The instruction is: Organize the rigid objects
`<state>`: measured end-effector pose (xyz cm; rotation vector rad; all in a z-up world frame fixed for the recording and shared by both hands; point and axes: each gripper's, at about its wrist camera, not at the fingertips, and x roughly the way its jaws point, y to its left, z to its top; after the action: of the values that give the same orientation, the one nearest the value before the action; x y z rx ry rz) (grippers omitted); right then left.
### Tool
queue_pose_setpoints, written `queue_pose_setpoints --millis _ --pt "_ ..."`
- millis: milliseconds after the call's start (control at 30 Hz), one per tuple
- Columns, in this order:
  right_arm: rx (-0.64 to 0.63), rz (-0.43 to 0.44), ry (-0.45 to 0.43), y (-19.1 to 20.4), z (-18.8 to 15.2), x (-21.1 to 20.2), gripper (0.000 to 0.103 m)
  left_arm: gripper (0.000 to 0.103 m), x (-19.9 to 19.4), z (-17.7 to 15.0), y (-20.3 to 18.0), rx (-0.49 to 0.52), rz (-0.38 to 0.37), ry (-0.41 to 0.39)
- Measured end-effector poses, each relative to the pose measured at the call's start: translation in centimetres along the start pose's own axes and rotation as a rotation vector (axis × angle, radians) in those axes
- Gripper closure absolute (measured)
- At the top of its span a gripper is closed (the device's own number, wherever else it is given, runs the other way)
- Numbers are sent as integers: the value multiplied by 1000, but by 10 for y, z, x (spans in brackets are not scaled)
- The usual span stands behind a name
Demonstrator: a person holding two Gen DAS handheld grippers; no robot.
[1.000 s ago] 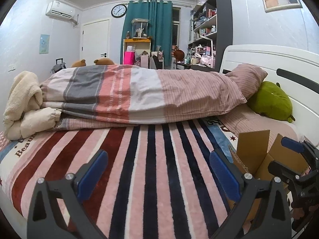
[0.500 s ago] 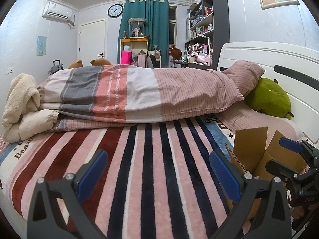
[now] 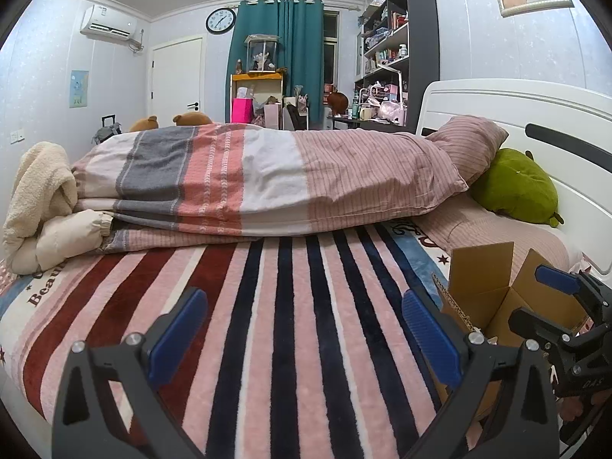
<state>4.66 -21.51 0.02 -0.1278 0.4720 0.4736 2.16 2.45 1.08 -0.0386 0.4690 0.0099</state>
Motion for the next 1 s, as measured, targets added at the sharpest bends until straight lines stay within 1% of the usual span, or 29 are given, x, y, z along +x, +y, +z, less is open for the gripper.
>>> queue_pose_setpoints --millis 1000 --pt "5 -8 9 3 -3 4 2 2 1 0 3 -1 6 -1"
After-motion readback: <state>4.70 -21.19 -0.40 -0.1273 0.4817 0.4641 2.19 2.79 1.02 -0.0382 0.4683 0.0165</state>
